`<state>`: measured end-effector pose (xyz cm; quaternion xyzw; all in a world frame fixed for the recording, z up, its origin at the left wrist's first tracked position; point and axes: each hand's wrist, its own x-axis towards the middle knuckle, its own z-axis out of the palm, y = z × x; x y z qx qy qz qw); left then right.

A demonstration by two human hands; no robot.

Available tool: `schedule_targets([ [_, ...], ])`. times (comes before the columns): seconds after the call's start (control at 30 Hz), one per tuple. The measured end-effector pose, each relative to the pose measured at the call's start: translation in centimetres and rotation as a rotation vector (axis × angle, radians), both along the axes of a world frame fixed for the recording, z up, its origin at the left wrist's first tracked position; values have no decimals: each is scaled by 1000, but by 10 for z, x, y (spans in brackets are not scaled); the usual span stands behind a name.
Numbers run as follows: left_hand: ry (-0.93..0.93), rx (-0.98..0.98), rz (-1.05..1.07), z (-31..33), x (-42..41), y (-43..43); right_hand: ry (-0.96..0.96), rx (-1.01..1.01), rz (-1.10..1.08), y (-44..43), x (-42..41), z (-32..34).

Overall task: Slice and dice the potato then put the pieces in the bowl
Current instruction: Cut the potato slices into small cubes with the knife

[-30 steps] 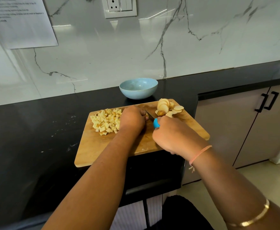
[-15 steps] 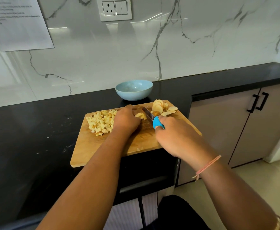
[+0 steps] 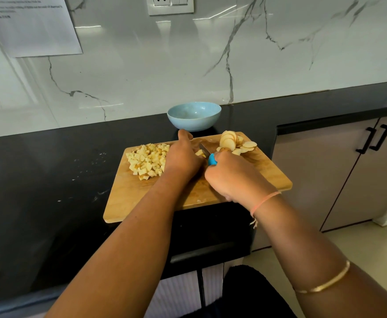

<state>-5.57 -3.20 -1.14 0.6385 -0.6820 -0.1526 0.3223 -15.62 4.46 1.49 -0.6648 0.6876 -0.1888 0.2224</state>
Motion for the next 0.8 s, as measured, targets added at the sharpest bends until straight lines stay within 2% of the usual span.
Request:
schedule_targets([
  [0.53,36,-30,9,-2,0,-1,92,21,61,41,-16,5],
  [0.8,66,-26,20,-3,3,-3,66,-101,40,35,-13,-5],
])
